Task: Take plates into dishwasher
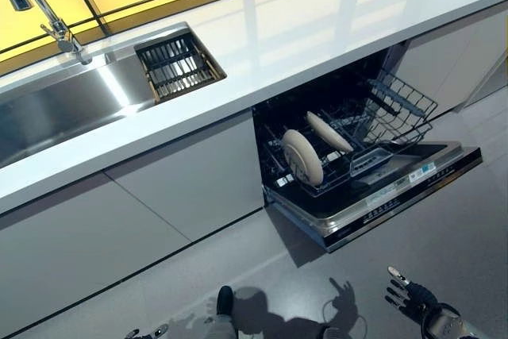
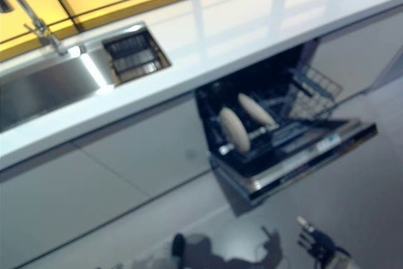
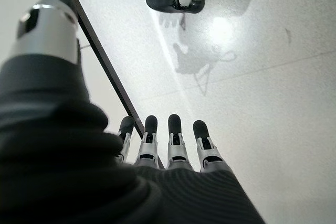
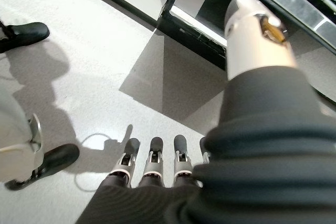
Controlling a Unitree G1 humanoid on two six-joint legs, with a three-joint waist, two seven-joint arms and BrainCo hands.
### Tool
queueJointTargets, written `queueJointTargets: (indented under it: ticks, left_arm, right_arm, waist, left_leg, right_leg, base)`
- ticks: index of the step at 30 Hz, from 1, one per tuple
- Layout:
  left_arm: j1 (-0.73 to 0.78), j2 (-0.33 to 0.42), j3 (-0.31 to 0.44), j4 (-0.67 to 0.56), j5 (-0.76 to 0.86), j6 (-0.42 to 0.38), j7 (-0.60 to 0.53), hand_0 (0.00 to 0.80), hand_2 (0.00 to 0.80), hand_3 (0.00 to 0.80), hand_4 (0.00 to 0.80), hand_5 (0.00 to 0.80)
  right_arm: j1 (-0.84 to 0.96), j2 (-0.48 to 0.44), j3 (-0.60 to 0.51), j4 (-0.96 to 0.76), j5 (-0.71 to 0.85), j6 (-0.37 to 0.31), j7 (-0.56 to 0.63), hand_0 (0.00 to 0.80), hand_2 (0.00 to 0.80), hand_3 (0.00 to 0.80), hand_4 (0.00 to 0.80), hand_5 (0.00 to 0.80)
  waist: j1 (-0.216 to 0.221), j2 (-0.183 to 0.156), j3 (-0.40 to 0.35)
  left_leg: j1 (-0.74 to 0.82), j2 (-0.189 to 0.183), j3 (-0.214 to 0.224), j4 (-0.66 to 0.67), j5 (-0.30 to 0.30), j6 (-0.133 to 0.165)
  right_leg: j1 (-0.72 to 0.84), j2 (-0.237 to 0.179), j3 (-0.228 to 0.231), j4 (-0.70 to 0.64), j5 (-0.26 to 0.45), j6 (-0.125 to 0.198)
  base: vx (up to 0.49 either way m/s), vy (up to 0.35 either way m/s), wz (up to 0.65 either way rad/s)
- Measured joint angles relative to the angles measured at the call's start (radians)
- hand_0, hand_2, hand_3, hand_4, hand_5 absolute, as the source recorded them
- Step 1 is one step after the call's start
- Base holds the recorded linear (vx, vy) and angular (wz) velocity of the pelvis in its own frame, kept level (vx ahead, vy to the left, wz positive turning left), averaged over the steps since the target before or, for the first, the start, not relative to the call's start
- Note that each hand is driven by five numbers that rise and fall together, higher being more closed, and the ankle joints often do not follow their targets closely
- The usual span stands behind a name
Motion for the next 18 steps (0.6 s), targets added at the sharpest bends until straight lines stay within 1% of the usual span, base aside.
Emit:
queueJointTargets:
  ticks: [1, 4, 5, 6, 7, 8, 9, 11, 13, 15, 16, 17, 18]
  left_arm:
    - [-0.014, 0.001, 0.0, 0.002, -0.005, -0.002, 0.0, 0.0, 0.0, 0.0, 0.0, 0.0]
    - [-0.039, 0.001, -0.002, -0.001, -0.012, -0.006, -0.001, 0.0, 0.0, 0.0, 0.0, 0.0]
    - [-0.045, -0.002, -0.012, -0.004, -0.015, -0.003, -0.002, 0.0, 0.0, 0.0, 0.0, 0.0]
    - [-0.045, -0.005, -0.03, -0.005, -0.015, 0.0, -0.008, 0.0, 0.0, 0.0, 0.0, 0.0]
    - [-0.045, -0.006, -0.033, -0.005, -0.015, 0.001, -0.011, 0.0, 0.0, 0.0, 0.0, 0.0]
    - [-0.046, -0.006, -0.033, -0.007, -0.015, 0.001, -0.012, 0.0, 0.0, 0.0, 0.0, 0.0]
    - [-0.046, -0.005, -0.033, -0.017, -0.015, 0.002, -0.012, 0.0, 0.0, 0.0, 0.0, 0.0]
    - [-0.05, -0.004, -0.033, -0.033, -0.015, 0.002, -0.012, 0.0, 0.0, 0.0, 0.0, 0.0]
    - [-0.052, -0.004, -0.033, -0.033, -0.017, 0.002, -0.012, 0.0, 0.0, 0.0, 0.0, 0.0]
    - [-0.05, -0.006, -0.033, -0.032, -0.017, 0.004, -0.012, 0.0, 0.0, 0.0, 0.0, 0.0]
    - [-0.041, -0.006, -0.04, -0.032, -0.024, 0.005, -0.013, 0.0, 0.0, 0.0, 0.0, 0.0]
    - [-0.043, -0.005, -0.04, -0.033, -0.035, 0.005, -0.013, 0.0, 0.0, 0.0, 0.0, 0.0]
    - [-0.052, -0.004, -0.041, -0.04, -0.038, 0.005, -0.014, 0.0, 0.0, 0.0, 0.0, 0.0]
  right_arm:
    - [-0.01, 0.001, 0.0, 0.009, 0.001, -0.001, 0.0, 0.0, 0.0, 0.0, 0.0, 0.0]
    - [-0.047, 0.013, 0.005, 0.009, 0.009, -0.01, -0.001, 0.0, 0.0, 0.0, 0.0, 0.0]
    - [-0.072, 0.015, 0.006, 0.008, 0.011, -0.015, -0.001, 0.0, 0.0, 0.0, 0.0, 0.0]
    - [-0.089, 0.012, 0.005, 0.009, 0.012, -0.016, -0.001, 0.0, 0.0, 0.0, 0.0, 0.0]
    - [-0.096, 0.011, 0.005, 0.01, 0.012, -0.016, -0.002, 0.0, 0.0, 0.0, 0.0, 0.0]
    - [-0.102, 0.013, 0.007, 0.01, 0.012, -0.016, -0.001, 0.0, 0.0, 0.0, 0.0, 0.0]
    - [-0.109, 0.014, 0.008, 0.011, 0.015, -0.016, -0.001, 0.0, 0.0, 0.0, 0.0, 0.0]
    - [-0.121, 0.014, 0.008, 0.012, 0.033, -0.016, -0.001, 0.0, 0.0, 0.0, 0.0, 0.0]
    - [-0.146, 0.014, 0.008, 0.014, 0.043, -0.015, -0.001, 0.0, 0.0, 0.0, 0.0, 0.0]
    - [-0.179, 0.013, 0.008, 0.013, 0.05, -0.016, -0.003, 0.0, 0.0, 0.0, 0.0, 0.0]
    - [-0.198, 0.005, 0.01, 0.013, 0.05, -0.014, -0.01, 0.0, 0.0, 0.0, 0.0, 0.0]
    - [-0.209, 0.001, 0.01, 0.013, 0.05, -0.014, -0.016, 0.0, 0.0, 0.0, 0.0, 0.0]
    - [-0.223, -0.01, 0.011, 0.02, 0.05, -0.011, -0.034, 0.0, 0.0, 0.0, 0.0, 0.0]
  waist:
    - [0.014, 0.002, 0.007]
    - [0.024, -0.001, 0.027]
    - [0.022, -0.002, 0.044]
    - [0.017, 0.002, 0.051]
    - [0.018, 0.002, 0.054]
    - [0.02, 0.002, 0.056]
    - [0.024, 0.0, 0.058]
    - [0.04, 0.0, 0.067]
    - [0.047, 0.0, 0.07]
    - [0.051, 0.001, 0.075]
    - [0.054, 0.005, 0.076]
    - [0.055, 0.006, 0.078]
    - [0.068, 0.006, 0.082]
  left_leg:
    - [-0.007, -0.005, 0.0, 0.01, -0.006, -0.009]
    - [-0.038, -0.011, -0.003, 0.037, -0.009, -0.01]
    - [-0.052, -0.018, -0.011, 0.066, -0.018, -0.003]
    - [-0.075, -0.038, -0.017, 0.113, -0.025, 0.008]
    - [-0.081, -0.046, -0.027, 0.127, -0.027, 0.006]
    - [-0.086, -0.047, -0.027, 0.128, -0.033, -0.003]
    - [-0.089, -0.049, -0.028, 0.126, -0.034, -0.005]
    - [-0.09, -0.05, -0.028, 0.12, -0.034, -0.005]
    - [-0.09, -0.051, -0.03, 0.109, -0.034, -0.005]
    - [-0.094, -0.061, -0.033, 0.133, -0.034, -0.004]
    - [-0.107, -0.073, -0.036, 0.16, -0.036, -0.002]
    - [-0.11, -0.076, -0.036, 0.164, -0.038, -0.006]
    - [-0.113, -0.08, -0.036, 0.163, -0.037, -0.006]
  right_leg:
    - [-0.014, -0.006, 0.003, 0.022, -0.006, -0.004]
    - [-0.054, -0.015, 0.0, 0.074, -0.02, -0.006]
    - [-0.066, -0.02, 0.004, 0.093, -0.024, -0.003]
    - [-0.071, -0.029, 0.003, 0.108, -0.029, 0.002]
    - [-0.073, -0.031, 0.006, 0.114, -0.03, 0.004]
    - [-0.078, -0.031, 0.007, 0.117, -0.032, 0.004]
    - [-0.082, -0.032, 0.009, 0.118, -0.031, 0.003]
    - [-0.087, -0.032, 0.01, 0.122, -0.031, 0.003]
    - [-0.088, -0.032, 0.007, 0.124, -0.031, 0.003]
    - [-0.088, -0.041, 0.004, 0.127, -0.033, 0.004]
    - [-0.087, -0.046, 0.002, 0.141, -0.041, 0.009]
    - [-0.088, -0.05, 0.003, 0.146, -0.044, 0.009]
    - [-0.096, -0.055, 0.001, 0.151, -0.047, 0.006]
  base:
    - [-0.044, 0.02, -0.01]
    - [-0.032, 0.019, 0.07]
    - [-0.014, 0.031, 0.06]
    - [-0.012, 0.036, 0.06]
    - [0.0, 0.034, 0.08]
    - [-0.001, 0.038, 0.06]
    - [-0.001, 0.036, 0.07]
    - [0.007, 0.032, 0.07]
    - [0.038, 0.038, 0.09]
    - [0.031, 0.034, 0.07]
    - [-0.003, 0.023, 0.04]
    - [0.017, 0.03, 0.11]
    - [0.014, 0.023, 0.12]
